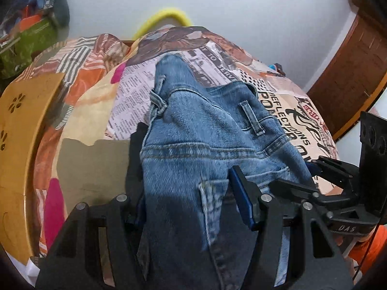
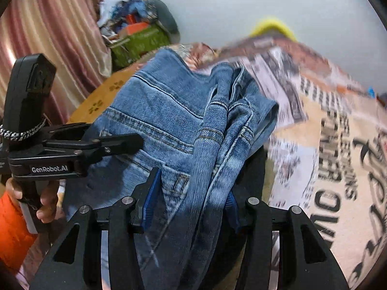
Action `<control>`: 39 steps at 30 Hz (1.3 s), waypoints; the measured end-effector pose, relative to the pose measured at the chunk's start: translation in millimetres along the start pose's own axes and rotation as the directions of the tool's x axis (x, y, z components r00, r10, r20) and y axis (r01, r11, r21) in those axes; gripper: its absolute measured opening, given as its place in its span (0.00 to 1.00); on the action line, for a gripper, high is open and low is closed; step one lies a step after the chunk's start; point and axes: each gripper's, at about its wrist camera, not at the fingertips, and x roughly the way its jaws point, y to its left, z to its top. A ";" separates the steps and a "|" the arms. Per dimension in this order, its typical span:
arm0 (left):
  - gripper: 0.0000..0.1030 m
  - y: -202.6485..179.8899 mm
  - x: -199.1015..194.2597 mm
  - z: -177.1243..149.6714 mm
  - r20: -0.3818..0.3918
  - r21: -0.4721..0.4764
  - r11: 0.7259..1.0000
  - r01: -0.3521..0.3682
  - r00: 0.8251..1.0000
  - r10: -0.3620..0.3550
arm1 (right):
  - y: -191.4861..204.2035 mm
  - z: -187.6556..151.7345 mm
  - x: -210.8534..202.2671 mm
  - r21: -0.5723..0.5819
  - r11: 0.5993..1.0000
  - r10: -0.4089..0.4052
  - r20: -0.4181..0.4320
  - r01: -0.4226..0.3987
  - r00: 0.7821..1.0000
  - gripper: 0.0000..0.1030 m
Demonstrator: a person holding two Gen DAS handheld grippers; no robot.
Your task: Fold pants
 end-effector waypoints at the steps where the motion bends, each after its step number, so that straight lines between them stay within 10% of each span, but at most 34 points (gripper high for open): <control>1: 0.59 1.3 -4.0 -0.5 0.004 0.000 1.000 0.001 1.000 -0.001 | -1.6 -0.7 -3.1 0.010 1.000 0.002 0.003 -0.002 1.000 0.49; 22: 0.59 -87.2 -261.2 -66.8 0.319 0.085 0.977 -0.198 0.934 0.161 | 79.8 -36.0 -213.1 -0.097 0.994 -0.009 0.290 0.039 0.957 0.50; 39: 0.62 -205.9 -467.1 -205.4 0.615 0.096 0.950 -0.296 0.768 0.177 | 170.1 -135.1 -377.4 -0.152 0.987 0.038 0.557 0.057 0.829 0.50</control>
